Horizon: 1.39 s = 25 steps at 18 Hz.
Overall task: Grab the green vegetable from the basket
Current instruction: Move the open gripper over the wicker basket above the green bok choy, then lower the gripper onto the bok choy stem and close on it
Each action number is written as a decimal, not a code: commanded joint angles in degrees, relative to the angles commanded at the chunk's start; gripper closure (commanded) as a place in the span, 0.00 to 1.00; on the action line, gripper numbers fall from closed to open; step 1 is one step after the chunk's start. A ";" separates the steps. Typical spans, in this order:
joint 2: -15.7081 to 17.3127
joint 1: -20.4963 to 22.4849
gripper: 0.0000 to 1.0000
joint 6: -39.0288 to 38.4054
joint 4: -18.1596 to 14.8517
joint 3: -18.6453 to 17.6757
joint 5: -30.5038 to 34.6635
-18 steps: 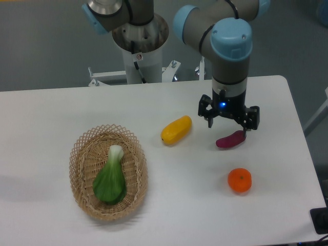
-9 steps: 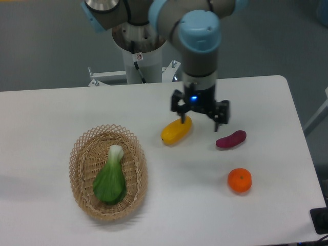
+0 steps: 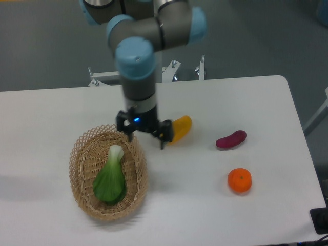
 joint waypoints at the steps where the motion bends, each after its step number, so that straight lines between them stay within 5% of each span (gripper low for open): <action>1: -0.97 -1.23 0.00 -0.27 0.70 0.00 0.52; 7: -3.09 -2.12 0.00 0.34 3.70 -2.19 0.62; 25: -7.48 -4.76 0.00 -0.10 5.54 -2.99 2.02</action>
